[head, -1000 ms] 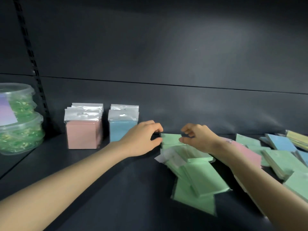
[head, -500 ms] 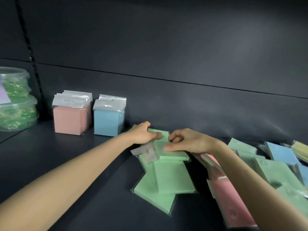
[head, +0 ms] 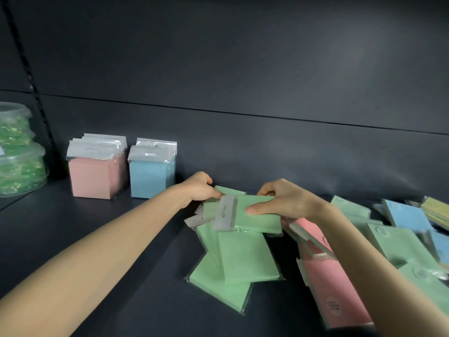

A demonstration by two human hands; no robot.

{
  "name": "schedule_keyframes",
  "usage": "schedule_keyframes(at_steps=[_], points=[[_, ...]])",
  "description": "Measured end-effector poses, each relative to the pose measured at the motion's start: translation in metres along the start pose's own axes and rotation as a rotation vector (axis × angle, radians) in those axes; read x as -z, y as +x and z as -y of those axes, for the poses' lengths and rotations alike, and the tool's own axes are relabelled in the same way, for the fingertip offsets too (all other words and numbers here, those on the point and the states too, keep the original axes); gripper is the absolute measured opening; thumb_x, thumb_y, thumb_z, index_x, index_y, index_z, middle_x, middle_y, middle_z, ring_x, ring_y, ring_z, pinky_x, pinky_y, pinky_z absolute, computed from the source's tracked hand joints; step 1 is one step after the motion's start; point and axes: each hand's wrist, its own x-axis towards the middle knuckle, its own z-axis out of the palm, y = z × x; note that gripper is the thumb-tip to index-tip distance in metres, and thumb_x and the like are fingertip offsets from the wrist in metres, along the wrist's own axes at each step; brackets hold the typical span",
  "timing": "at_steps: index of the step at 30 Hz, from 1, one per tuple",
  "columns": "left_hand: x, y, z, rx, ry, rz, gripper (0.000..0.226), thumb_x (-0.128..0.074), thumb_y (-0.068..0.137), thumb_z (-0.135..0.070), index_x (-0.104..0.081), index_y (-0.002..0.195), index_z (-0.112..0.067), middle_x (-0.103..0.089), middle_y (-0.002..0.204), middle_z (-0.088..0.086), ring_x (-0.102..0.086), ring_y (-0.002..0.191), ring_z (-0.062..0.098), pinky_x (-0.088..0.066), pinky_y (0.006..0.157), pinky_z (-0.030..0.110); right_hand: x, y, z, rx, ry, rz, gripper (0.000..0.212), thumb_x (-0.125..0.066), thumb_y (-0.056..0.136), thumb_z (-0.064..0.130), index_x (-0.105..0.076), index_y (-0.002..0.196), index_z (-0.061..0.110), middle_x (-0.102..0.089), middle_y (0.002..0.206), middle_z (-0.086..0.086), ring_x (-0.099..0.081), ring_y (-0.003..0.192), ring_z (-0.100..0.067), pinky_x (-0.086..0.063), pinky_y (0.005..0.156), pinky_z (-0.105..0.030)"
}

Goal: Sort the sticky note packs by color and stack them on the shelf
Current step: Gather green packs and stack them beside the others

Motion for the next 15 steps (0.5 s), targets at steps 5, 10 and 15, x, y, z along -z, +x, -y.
schedule_keyframes(at_steps=[5, 10, 15], points=[[-0.005, -0.002, -0.007, 0.0, 0.041, -0.038, 0.045, -0.083, 0.069, -0.025, -0.038, 0.066, -0.018, -0.042, 0.074, -0.004, -0.045, 0.073, 0.017, -0.038, 0.066, 0.025, 0.004, -0.003, -0.002, -0.047, -0.036, -0.029, 0.039, -0.078, 0.07, 0.042, -0.065, 0.087, 0.009, -0.061, 0.077, 0.002, -0.057, 0.07, -0.014, -0.043, 0.063, -0.026], [0.005, -0.003, -0.007, 0.035, -0.002, 0.04, 0.05, -0.09, 0.056, -0.028, -0.06, 0.088, -0.003, -0.059, 0.086, 0.002, -0.053, 0.077, 0.017, -0.039, 0.058, 0.025, 0.007, -0.005, -0.008, -0.074, -0.003, -0.074, 0.033, -0.08, 0.069, 0.038, -0.066, 0.085, 0.012, -0.068, 0.082, -0.003, -0.062, 0.069, -0.013, -0.048, 0.06, -0.023], [0.006, -0.005, -0.004, -0.002, -0.077, 0.024, 0.047, -0.087, 0.063, -0.018, -0.065, 0.101, -0.001, -0.064, 0.095, 0.005, -0.057, 0.087, 0.02, -0.043, 0.073, 0.026, 0.007, -0.003, -0.012, -0.091, 0.015, -0.163, 0.035, -0.077, 0.075, 0.035, -0.059, 0.092, 0.011, -0.063, 0.096, 0.0, -0.059, 0.088, -0.015, -0.045, 0.074, -0.026]])
